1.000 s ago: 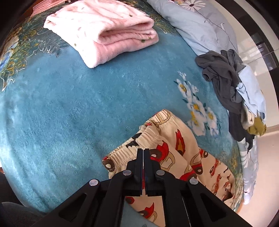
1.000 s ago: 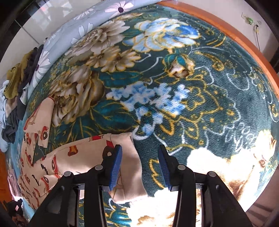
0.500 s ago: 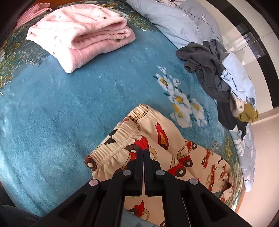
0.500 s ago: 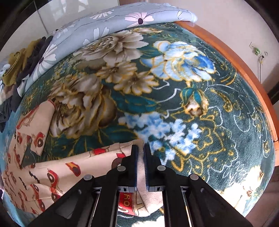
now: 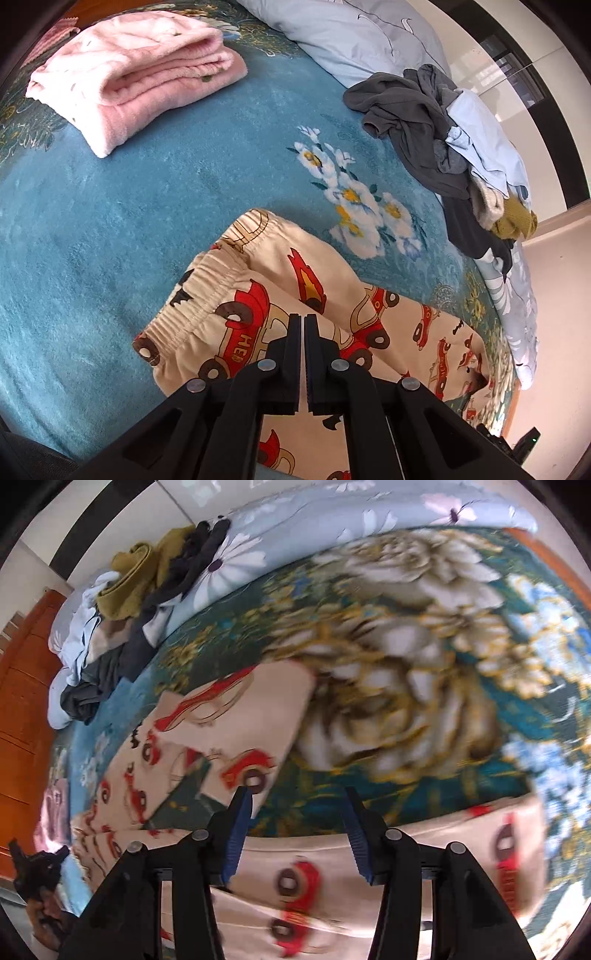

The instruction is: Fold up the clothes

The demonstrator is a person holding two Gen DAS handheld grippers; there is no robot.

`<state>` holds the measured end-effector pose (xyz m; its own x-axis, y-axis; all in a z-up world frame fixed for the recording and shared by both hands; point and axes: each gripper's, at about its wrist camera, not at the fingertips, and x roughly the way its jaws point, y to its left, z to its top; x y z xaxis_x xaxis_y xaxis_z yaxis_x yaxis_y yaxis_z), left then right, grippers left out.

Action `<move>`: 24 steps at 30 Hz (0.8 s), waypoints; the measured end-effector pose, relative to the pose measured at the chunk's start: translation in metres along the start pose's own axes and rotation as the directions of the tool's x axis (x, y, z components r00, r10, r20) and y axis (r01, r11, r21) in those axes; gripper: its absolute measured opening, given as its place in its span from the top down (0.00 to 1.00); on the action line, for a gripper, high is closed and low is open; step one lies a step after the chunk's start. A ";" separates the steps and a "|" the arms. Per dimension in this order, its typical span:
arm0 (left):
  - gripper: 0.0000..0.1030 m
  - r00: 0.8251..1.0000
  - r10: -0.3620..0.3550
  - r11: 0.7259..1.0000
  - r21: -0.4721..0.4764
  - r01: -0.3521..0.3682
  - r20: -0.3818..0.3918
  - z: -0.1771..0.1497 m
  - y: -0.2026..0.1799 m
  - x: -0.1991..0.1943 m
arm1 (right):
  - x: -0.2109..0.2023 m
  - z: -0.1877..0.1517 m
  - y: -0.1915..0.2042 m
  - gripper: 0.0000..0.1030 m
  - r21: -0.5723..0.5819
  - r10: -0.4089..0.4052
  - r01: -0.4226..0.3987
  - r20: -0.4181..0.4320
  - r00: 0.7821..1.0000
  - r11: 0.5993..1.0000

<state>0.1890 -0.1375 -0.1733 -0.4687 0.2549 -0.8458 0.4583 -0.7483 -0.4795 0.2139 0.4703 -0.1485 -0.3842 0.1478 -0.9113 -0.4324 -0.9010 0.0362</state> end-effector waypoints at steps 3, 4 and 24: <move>0.96 1.000 -0.022 0.997 -0.067 0.022 0.007 0.002 0.012 -0.002 | 0.009 0.008 0.032 0.50 -0.031 0.008 -0.008 -0.009 1.000 0.999; 0.95 0.999 -0.035 0.995 -0.093 0.036 0.011 0.003 0.016 -0.003 | 0.013 0.010 0.043 0.51 -0.042 0.011 -0.011 -0.012 1.000 0.999; 0.90 0.999 -0.036 0.992 -0.124 0.031 -0.033 0.007 0.015 0.021 | 0.015 0.037 0.101 0.97 -0.417 -0.244 0.305 0.194 0.950 0.856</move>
